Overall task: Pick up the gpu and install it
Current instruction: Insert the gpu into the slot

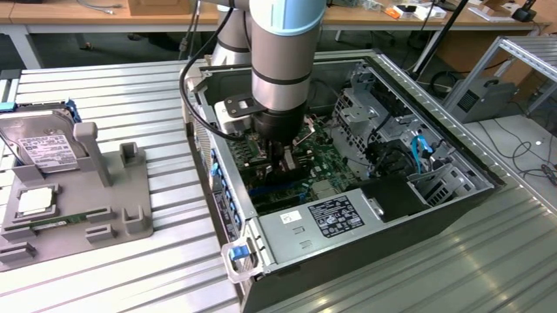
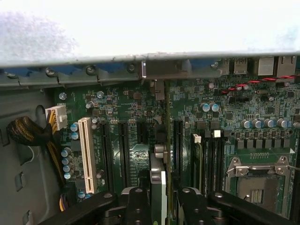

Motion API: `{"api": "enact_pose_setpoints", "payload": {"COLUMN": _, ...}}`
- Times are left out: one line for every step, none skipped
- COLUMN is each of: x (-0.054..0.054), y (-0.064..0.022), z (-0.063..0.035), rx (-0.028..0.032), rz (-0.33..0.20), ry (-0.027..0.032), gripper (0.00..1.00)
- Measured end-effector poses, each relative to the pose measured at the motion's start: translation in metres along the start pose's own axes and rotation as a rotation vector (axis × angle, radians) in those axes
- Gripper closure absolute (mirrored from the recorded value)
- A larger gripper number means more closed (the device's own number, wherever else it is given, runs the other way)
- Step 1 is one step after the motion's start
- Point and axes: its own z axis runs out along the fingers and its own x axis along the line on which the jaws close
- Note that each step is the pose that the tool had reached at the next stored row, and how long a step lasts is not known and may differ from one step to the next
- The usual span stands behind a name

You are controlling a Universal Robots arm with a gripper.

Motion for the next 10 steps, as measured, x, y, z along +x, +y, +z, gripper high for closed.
{"api": "enact_pose_setpoints", "payload": {"x": 0.0000, "y": 0.0000, "z": -0.0005, "rx": 0.0000, "rz": 0.000, "ry": 0.0000, "gripper": 0.73}}
{"api": "enact_pose_setpoints", "payload": {"x": 0.0000, "y": -0.0001, "z": -0.0004, "rx": 0.0001, "rz": 0.000, "ry": -0.0002, "gripper": 0.73}}
{"api": "enact_pose_setpoints", "payload": {"x": 0.0000, "y": -0.0001, "z": -0.0004, "rx": 0.0001, "rz": 0.000, "ry": -0.0002, "gripper": 0.73}}
{"api": "enact_pose_setpoints", "payload": {"x": 0.0000, "y": -0.0001, "z": -0.0005, "rx": 0.0000, "rz": 0.000, "ry": -0.0001, "gripper": 0.73}}
{"api": "enact_pose_setpoints", "payload": {"x": 0.0000, "y": -0.0001, "z": -0.0006, "rx": -0.0001, "rz": 0.000, "ry": 0.0001, "gripper": 0.73}}
{"api": "enact_pose_setpoints", "payload": {"x": 0.0000, "y": -0.0001, "z": -0.0006, "rx": -0.0001, "rz": 0.000, "ry": 0.0002, "gripper": 0.73}}
{"api": "enact_pose_setpoints", "payload": {"x": 0.0000, "y": -0.0001, "z": -0.0006, "rx": -0.0001, "rz": 0.001, "ry": 0.0003, "gripper": 0.73}}
{"api": "enact_pose_setpoints", "payload": {"x": 0.0000, "y": -0.0001, "z": -0.0006, "rx": -0.0002, "rz": 0.001, "ry": 0.0003, "gripper": 0.73}}
{"api": "enact_pose_setpoints", "payload": {"x": 0.0000, "y": -0.0001, "z": -0.0005, "rx": -0.0002, "rz": 0.002, "ry": 0.0003, "gripper": 0.73}}
{"api": "enact_pose_setpoints", "payload": {"x": 0.0000, "y": -0.0001, "z": -0.0005, "rx": -0.0002, "rz": 0.003, "ry": 0.0005, "gripper": 0.73}}
